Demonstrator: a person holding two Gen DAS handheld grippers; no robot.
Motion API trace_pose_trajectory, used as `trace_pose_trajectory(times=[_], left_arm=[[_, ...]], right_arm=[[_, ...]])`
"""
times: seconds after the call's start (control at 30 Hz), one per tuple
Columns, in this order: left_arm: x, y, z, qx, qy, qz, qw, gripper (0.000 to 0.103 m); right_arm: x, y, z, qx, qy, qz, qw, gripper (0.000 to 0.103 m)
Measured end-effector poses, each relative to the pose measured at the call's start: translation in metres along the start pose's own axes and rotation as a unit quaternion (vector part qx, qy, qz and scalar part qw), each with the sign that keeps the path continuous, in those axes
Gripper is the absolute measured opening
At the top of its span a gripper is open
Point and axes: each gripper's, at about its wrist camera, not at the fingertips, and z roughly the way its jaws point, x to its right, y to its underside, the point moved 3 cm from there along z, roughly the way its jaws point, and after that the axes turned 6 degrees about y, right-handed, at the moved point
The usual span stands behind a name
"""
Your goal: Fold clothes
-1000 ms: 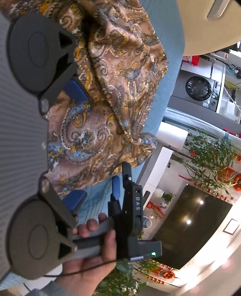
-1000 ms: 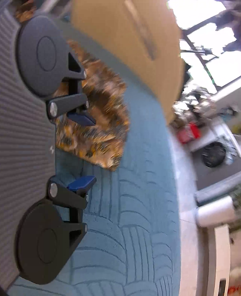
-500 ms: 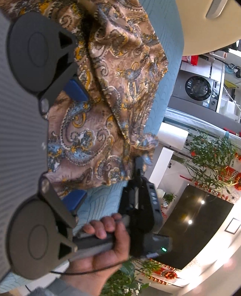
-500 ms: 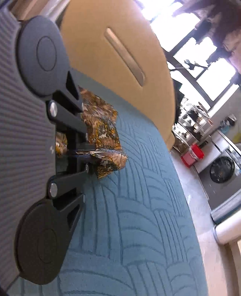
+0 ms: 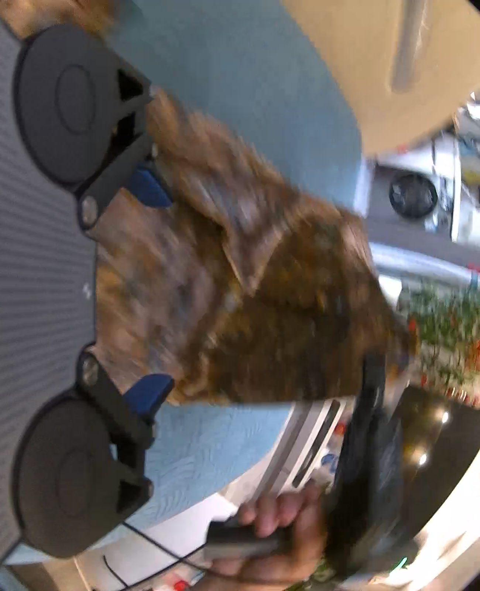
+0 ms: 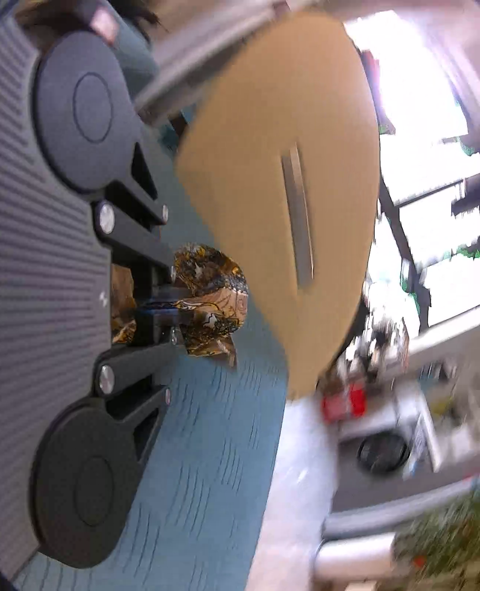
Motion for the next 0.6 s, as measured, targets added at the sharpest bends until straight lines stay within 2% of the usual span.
trace_pose_trajectory(times=[0.07,0.1,0.13,0.17,0.2,0.23,0.27,0.3,0.33,0.4,0.47,0.5,0.57,0.6], left_arm=[[-0.021,0.011,-0.024,-0.016,-0.019,-0.027,0.9993,0.098],[-0.030,0.015,-0.034,-0.016,-0.025,-0.041,0.9987,0.098],[-0.040,0.018,-0.042,-0.019,-0.033,-0.056,0.9977,0.098],[-0.047,0.020,-0.048,-0.024,-0.043,-0.075,0.9960,0.098],[-0.054,0.023,-0.054,-0.024,-0.049,-0.093,0.9942,0.098],[-0.060,0.025,-0.060,-0.015,-0.045,-0.108,0.9930,0.098],[-0.066,0.024,-0.062,-0.009,-0.038,-0.119,0.9922,0.098],[-0.072,0.022,-0.062,-0.005,-0.032,-0.127,0.9914,0.098],[-0.078,0.024,-0.062,0.004,-0.022,-0.141,0.9897,0.098],[-0.086,0.029,-0.059,0.021,-0.002,-0.157,0.9874,0.098],[-0.096,0.035,-0.051,0.031,0.021,-0.161,0.9862,0.098],[-0.100,0.036,-0.046,0.026,0.025,-0.167,0.9853,0.098],[-0.108,0.036,-0.035,0.017,0.030,-0.178,0.9835,0.098],[-0.108,0.034,-0.030,0.015,0.029,-0.173,0.9843,0.098]], right_arm=[[-0.033,0.008,-0.016,-0.001,-0.026,-0.028,0.999,0.007],[-0.055,0.017,-0.024,-0.006,-0.033,-0.057,0.998,0.007],[-0.088,0.035,-0.033,-0.026,-0.030,-0.114,0.993,0.007],[-0.120,0.059,-0.038,-0.054,-0.019,-0.185,0.981,0.007],[-0.131,0.070,-0.040,-0.067,-0.017,-0.209,0.975,0.007],[-0.153,0.097,-0.038,-0.098,-0.009,-0.265,0.959,0.007],[-0.173,0.131,-0.034,-0.138,-0.001,-0.319,0.938,0.007],[-0.176,0.139,-0.033,-0.147,0.000,-0.328,0.933,0.007],[-0.187,0.168,-0.029,-0.182,-0.002,-0.353,0.918,0.007],[-0.203,0.211,-0.027,-0.215,0.010,-0.376,0.901,0.009],[-0.207,0.217,-0.029,-0.199,0.026,-0.379,0.903,0.010],[-0.209,0.210,-0.031,-0.207,0.039,-0.357,0.910,0.010],[-0.210,0.201,-0.033,-0.217,0.055,-0.326,0.918,0.019],[-0.209,0.190,-0.040,-0.220,0.059,-0.290,0.929,0.027]])
